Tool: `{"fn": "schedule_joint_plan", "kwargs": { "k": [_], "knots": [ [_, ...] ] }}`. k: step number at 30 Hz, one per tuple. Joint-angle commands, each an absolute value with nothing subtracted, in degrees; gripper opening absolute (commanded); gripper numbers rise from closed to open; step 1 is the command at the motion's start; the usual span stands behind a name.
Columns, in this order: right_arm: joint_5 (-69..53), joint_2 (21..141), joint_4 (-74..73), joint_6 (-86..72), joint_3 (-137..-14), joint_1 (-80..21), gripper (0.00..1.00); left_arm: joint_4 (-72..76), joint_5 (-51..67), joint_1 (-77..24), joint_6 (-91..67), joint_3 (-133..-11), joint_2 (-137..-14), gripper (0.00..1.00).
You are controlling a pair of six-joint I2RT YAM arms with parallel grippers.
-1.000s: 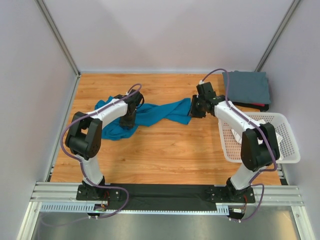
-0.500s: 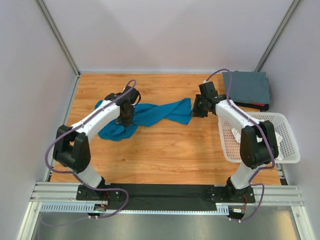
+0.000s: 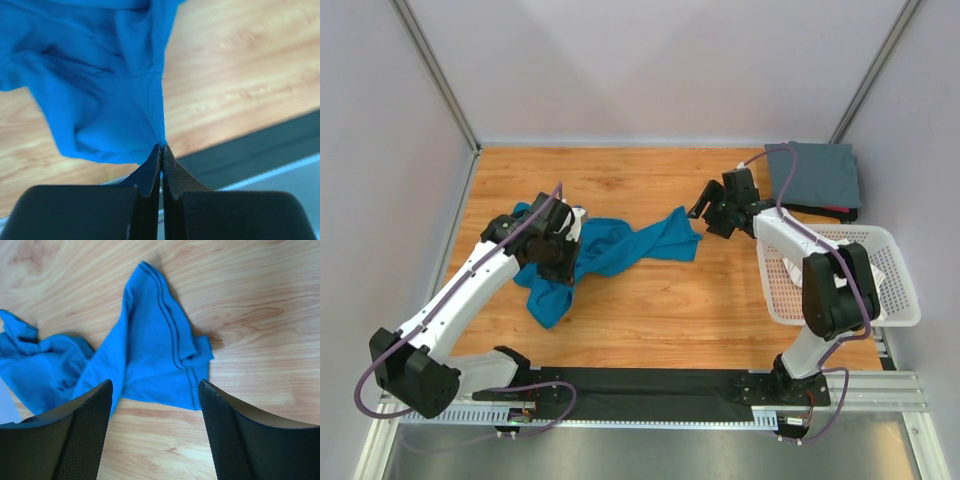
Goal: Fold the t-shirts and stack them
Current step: Flatten the tshirt out
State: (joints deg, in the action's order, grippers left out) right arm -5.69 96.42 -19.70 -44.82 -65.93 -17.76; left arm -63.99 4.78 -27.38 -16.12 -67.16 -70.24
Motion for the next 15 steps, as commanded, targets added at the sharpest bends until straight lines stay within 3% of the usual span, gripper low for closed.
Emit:
{"fn": "schedule_joint_plan", "kwargs": {
  "k": [1, 9, 15],
  "knots": [
    [-8.69, 97.64, -12.74, -49.13, -68.1, -18.63, 0.72, -65.05, 16.33, -29.26, -14.06, -65.4, -65.75, 0.0],
    [-7.22, 105.29, -11.43, -50.71, -72.07, -25.92, 0.73, -61.0, 19.43, -34.45, -16.78, -61.44, -66.53, 0.0],
    [-3.78, 108.89, -9.5, -50.45, -72.68, -26.81, 0.65, -57.84, 18.01, -35.42, -19.07, -58.8, -67.15, 0.0]
  ]
}}
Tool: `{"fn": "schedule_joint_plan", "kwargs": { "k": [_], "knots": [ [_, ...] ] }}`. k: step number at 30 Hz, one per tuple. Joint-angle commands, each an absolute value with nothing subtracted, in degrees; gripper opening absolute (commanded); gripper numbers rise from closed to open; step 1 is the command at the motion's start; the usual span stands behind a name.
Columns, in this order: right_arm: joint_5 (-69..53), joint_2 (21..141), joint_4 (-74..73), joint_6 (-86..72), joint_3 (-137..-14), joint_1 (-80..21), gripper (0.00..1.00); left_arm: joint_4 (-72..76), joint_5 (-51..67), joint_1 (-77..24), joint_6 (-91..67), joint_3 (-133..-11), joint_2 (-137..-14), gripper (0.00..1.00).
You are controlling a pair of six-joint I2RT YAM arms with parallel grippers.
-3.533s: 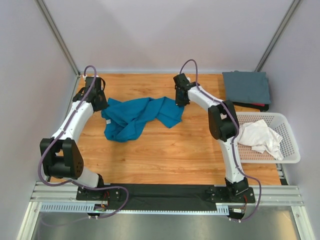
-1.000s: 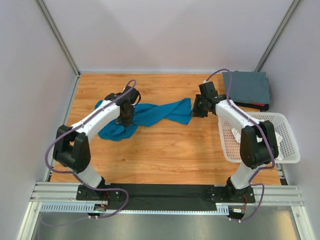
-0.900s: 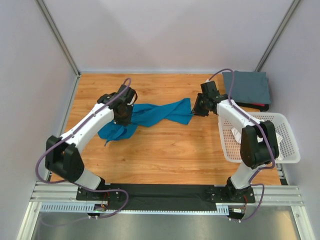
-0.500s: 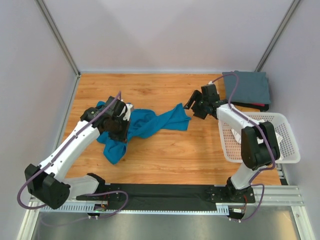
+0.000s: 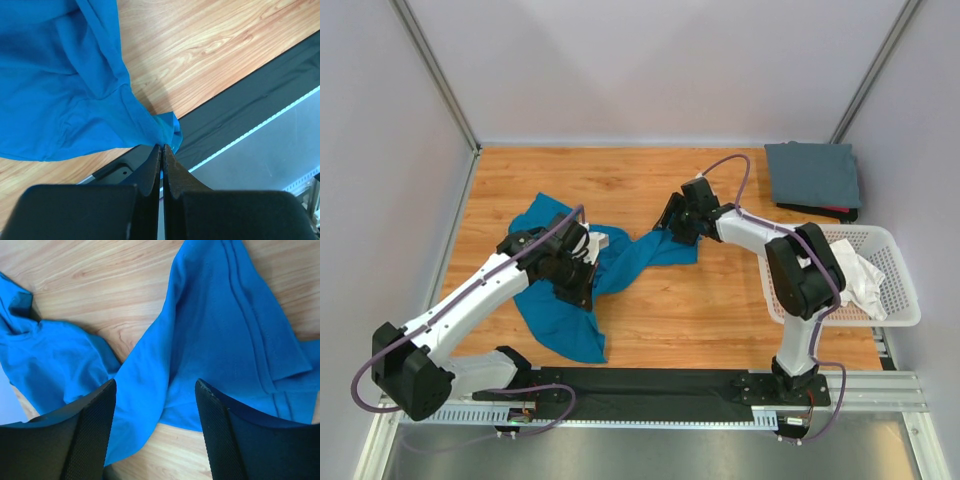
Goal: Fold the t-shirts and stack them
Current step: Flatten the tshirt out
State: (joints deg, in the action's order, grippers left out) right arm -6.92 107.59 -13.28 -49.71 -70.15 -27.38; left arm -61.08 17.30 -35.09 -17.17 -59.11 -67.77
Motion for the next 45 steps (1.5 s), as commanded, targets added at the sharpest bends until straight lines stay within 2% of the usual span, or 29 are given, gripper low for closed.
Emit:
{"fn": "schedule_joint_plan", "kwargs": {
  "k": [1, 9, 11, 14, 15, 16, 28, 33, 37, 45],
  "knots": [
    [-3.34, 109.33, -9.32, -50.28, -73.21, -26.81, 0.64, -57.4, 18.54, -35.51, -19.16, -58.19, -67.06, 0.0],
    [-2.9, 115.04, -9.41, -49.57, -77.43, -27.68, 0.57, -56.78, 18.37, -37.09, -19.78, -56.08, -68.9, 0.0],
    [-2.9, 116.45, -9.32, -49.4, -79.01, -27.95, 0.5, -56.52, 18.02, -37.09, -19.78, -55.81, -69.43, 0.0],
    [-3.25, 117.68, -10.01, -48.96, -80.5, -28.13, 0.27, -56.51, 17.14, -37.0, -19.95, -55.81, -70.13, 0.0],
    [-2.29, 117.51, -10.72, -48.61, -80.94, -28.13, 0.07, -56.51, 16.53, -37.0, -19.95, -55.98, -70.22, 0.0],
    [-1.33, 117.16, -11.85, -48.26, -81.21, -28.13, 0.0, -56.51, 15.39, -37.0, -20.04, -56.16, -70.31, 0.0],
    [11.86, 92.92, -27.83, -36.3, -78.83, -27.16, 0.0, -54.93, 1.51, -36.39, -18.55, -64.15, -78.21, 0.0],
    [12.84, 88.25, -36.99, -36.12, -77.09, -26.46, 0.0, -51.34, 5.17, -36.39, -16.97, -66.27, -79.63, 0.0],
    [9.15, 81.76, -44.18, -40.15, -69.1, -26.54, 0.0, -49.74, 10.71, -36.47, -16.35, -63.9, -79.45, 0.0],
    [-1.23, 72.6, -50.0, -44.83, -48.96, -26.63, 0.0, -54.22, 11.68, -36.47, -14.59, -61.08, -78.4, 0.0]
  ]
}}
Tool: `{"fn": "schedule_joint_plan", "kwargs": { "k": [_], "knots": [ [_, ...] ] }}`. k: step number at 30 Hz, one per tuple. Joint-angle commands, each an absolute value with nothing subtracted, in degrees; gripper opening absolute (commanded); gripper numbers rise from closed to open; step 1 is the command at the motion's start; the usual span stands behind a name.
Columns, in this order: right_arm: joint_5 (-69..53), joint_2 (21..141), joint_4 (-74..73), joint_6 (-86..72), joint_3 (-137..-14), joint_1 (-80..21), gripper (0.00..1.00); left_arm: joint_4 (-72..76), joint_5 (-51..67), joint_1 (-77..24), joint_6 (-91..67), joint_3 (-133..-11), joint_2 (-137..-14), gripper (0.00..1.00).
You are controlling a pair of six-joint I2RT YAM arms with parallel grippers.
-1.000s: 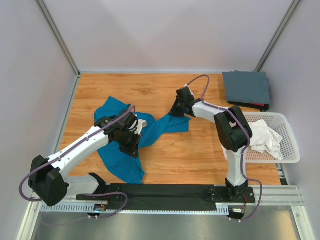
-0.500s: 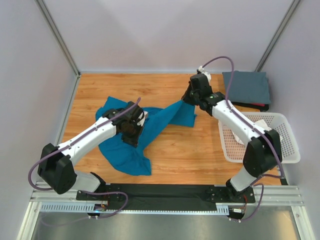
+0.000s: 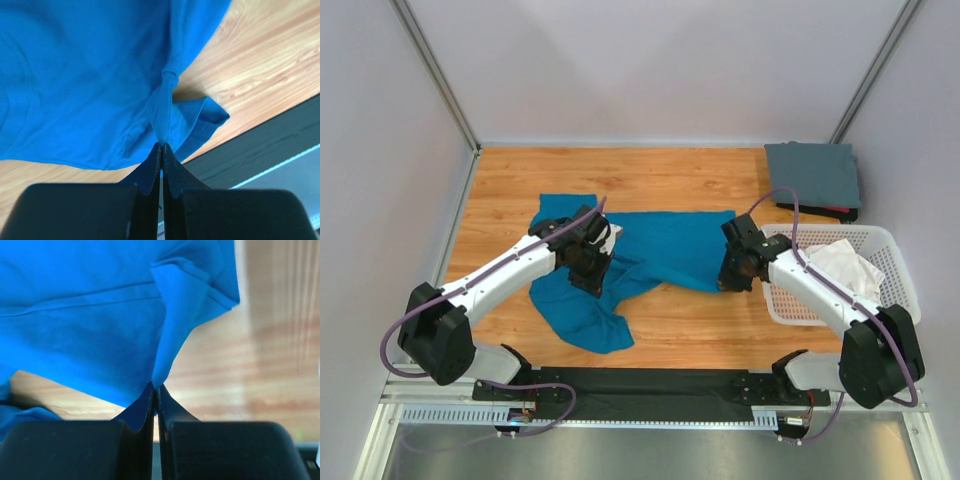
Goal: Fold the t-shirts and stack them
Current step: Flatten the tshirt out
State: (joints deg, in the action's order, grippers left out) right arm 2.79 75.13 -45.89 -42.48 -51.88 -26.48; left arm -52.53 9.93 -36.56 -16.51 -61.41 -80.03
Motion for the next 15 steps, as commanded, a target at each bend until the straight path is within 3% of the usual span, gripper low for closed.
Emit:
{"fn": "schedule_joint_plan", "kwargs": {
  "k": [1, 2, 4, 5, 6, 7, 8, 10, 15],
  "knots": [
    [-0.62, 72.95, -51.58, -44.22, -48.96, -26.63, 0.0, -54.49, 12.91, -36.47, -14.15, -61.08, -78.31, 0.0],
    [-0.09, 73.38, -52.11, -41.69, -49.13, -26.63, 0.02, -54.75, 13.7, -36.47, -13.8, -60.91, -78.31, 0.01],
    [2.54, 76.01, -53.34, -39.3, -50.62, -26.63, 0.22, -54.58, 15.02, -36.47, -13.8, -60.91, -77.78, 0.17],
    [2.55, 77.16, -53.87, -36.94, -51.93, -26.54, 0.28, -54.75, 14.94, -36.47, -13.97, -61.69, -77.52, 0.37],
    [2.72, 79.6, -55.18, -35.7, -54.99, -26.54, 0.43, -54.93, 13.11, -36.47, -14.15, -62.4, -76.91, 0.51],
    [2.72, 80.59, -55.8, -34.81, -57.02, -26.63, 0.47, -55.02, 11.36, -36.47, -14.5, -63.19, -76.47, 0.94],
    [2.81, 81.38, -56.07, -34.02, -58.78, -26.54, 0.48, -55.02, 9.51, -36.3, -15.37, -65.02, -76.12, 1.0],
    [2.55, 82.7, -55.99, -31.91, -64.14, -26.46, 0.5, -54.32, 3.99, -35.25, -16.69, -67.31, -75.41, 1.0],
    [3.86, 85.86, -55.9, -29.53, -76.62, -26.1, 0.5, -48.62, 1.77, -21.64, -24.41, -72.42, -78.04, 0.98]
  ]
}}
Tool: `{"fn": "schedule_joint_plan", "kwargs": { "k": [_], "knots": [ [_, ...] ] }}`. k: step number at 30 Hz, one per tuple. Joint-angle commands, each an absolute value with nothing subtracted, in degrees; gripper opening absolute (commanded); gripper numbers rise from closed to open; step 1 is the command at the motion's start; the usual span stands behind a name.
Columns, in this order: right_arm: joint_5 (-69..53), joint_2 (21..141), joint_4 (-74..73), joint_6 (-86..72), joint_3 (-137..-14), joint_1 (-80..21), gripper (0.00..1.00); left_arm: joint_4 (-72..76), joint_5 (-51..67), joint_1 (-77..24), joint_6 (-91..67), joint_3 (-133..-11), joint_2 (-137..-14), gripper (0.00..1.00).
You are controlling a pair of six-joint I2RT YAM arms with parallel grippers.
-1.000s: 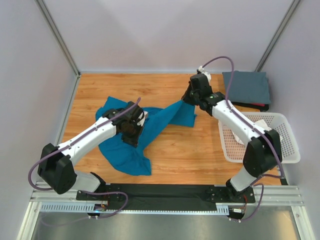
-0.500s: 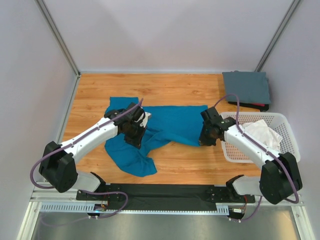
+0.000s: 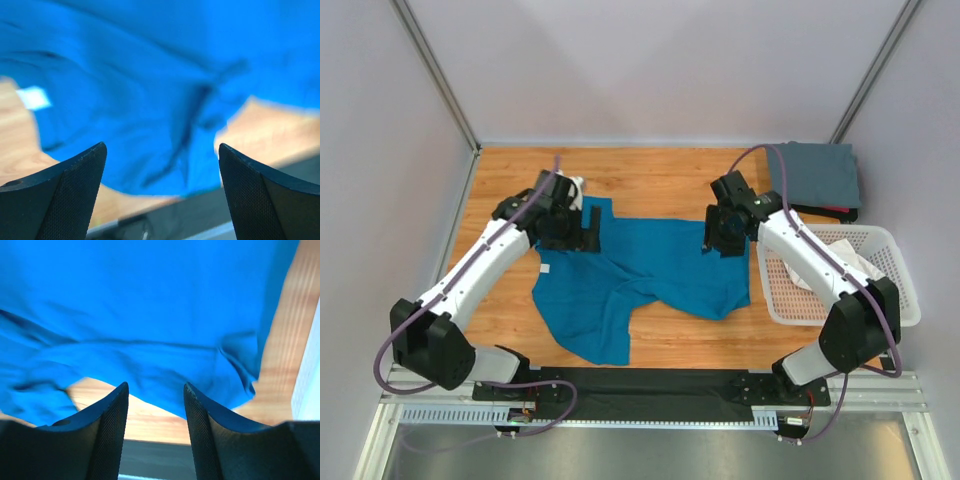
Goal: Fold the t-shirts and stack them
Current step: Flatten the tshirt out
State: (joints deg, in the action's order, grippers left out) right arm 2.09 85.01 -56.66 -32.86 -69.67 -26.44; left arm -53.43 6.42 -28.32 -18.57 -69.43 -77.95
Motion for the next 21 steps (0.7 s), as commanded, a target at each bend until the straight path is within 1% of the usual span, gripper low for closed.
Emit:
{"fn": "schedule_joint_plan", "kwargs": {
  "k": [1, 2, 5, 6, 8, 9, 10, 11, 12, 13, 14, 15, 18, 19, 21],
  "knots": [
    [4.48, 86.22, -55.03, -29.36, -79.69, -26.1, 0.49, -44.78, 0.28, -19.53, -25.74, -72.16, -78.83, 0.98],
    [6.14, 86.48, -53.8, -29.09, -80.5, -26.02, 0.49, -42.74, 0.18, -15.77, -27.41, -72.07, -79.62, 0.98],
    [11.31, 87.45, -47.92, -29.44, -81.56, -25.58, 0.49, -35.52, 0.09, -10.74, -31.37, -72.68, -84.89, 0.96],
    [12.47, 88.41, -45.03, -29.97, -81.3, -25.32, 0.48, -34.9, 0.09, -9.94, -32.42, -73.82, -88.9, 0.96],
    [13.88, 90.08, -42.11, -30.76, -79.9, -23.92, 0.46, -34.63, 0.17, -8.71, -32.87, -78.28, -93.23, 0.92],
    [13.89, 92.26, -40.19, -31.37, -79.46, -23.3, 0.45, -34.37, 0.09, -8.61, -32.78, -79.62, -97.08, 0.91],
    [13.54, 93.42, -38.86, -31.99, -78.93, -22.51, 0.43, -34.19, 0.09, -8.53, -32.52, -80.93, -98.86, 0.87],
    [11.88, 95.69, -37.28, -33.12, -77.27, -20.76, 0.4, -33.93, 0.09, -8.53, -32.61, -83.04, -101.75, 0.85],
    [11.17, 96.76, -34.22, -34.09, -76.65, -19.87, 0.38, -33.4, -2.17, -8.53, -32.96, -83.58, -102.91, 0.82],
    [10.21, 97.99, -32.97, -34.97, -76.21, -18.91, 0.38, -32.53, -3.42, -8.53, -34.0, -84.02, -104.05, 0.77],
    [8.11, 99.04, -32.35, -36.81, -76.11, -17.42, 0.37, -32.35, -4.38, -8.53, -34.36, -84.72, -105.11, 0.74],
    [7.39, 101.05, -30.69, -37.26, -76.03, -16.88, 0.36, -32.52, -6.31, -8.53, -34.71, -85.25, -107.03, 0.73],
    [7.21, 103.7, -28.48, -36.83, -76.46, -16.61, 0.36, -32.69, -7.03, -8.53, -35.42, -86.74, -110.64, 0.72],
    [7.56, 104.23, -28.3, -36.65, -76.73, -16.61, 0.36, -32.52, -6.86, -8.53, -35.51, -87.27, -111.35, 0.68],
    [9.05, 106.51, -28.56, -36.22, -77.6, -16.61, 0.35, -32.52, -6.85, -8.53, -36.73, -87.71, -113.46, 0.66]
  ]
}}
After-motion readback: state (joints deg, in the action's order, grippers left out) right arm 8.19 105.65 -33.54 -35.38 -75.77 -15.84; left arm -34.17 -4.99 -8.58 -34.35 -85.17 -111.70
